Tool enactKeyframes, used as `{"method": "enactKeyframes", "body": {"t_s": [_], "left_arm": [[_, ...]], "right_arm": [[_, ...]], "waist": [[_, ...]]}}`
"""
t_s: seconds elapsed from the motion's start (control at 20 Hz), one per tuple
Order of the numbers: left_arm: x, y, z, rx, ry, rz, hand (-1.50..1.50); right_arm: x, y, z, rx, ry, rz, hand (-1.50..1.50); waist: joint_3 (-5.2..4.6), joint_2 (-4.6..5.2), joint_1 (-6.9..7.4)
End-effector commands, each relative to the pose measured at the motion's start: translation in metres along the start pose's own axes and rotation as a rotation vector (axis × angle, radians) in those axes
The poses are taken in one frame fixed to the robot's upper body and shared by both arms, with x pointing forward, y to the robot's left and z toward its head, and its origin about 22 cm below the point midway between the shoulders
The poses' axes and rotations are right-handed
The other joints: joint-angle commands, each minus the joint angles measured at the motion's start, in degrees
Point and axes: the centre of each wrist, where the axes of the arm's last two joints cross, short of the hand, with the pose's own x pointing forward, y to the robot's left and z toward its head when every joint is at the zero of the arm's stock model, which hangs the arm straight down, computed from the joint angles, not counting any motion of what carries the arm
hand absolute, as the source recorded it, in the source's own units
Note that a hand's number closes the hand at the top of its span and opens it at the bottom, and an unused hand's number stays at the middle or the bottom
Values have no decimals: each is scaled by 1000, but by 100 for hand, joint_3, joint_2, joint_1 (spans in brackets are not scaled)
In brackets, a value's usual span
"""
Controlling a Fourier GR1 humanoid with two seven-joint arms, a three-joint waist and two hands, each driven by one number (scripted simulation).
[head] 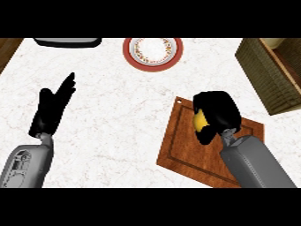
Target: Pick the lemon from the cutting board and place it in the basket
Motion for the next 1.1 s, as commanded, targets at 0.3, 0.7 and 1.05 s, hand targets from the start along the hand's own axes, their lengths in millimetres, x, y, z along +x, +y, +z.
{"method": "enactKeyframes", "body": {"t_s": [0.3,0.7,1.05], "left_arm": [[-14,11,5,51,27,15,0],[-8,-2,5,48,27,-2,0],[1,-2,3,32,12,-1,0]], "right_arm": [[53,-117,-32,-32,-144,-307,150],[63,-215,15,-306,-149,-652,150],[62,-319,39,-422,-107,-690,150]], "waist": [[15,-54,-231],[15,-84,-278],[12,-56,-229]]}}
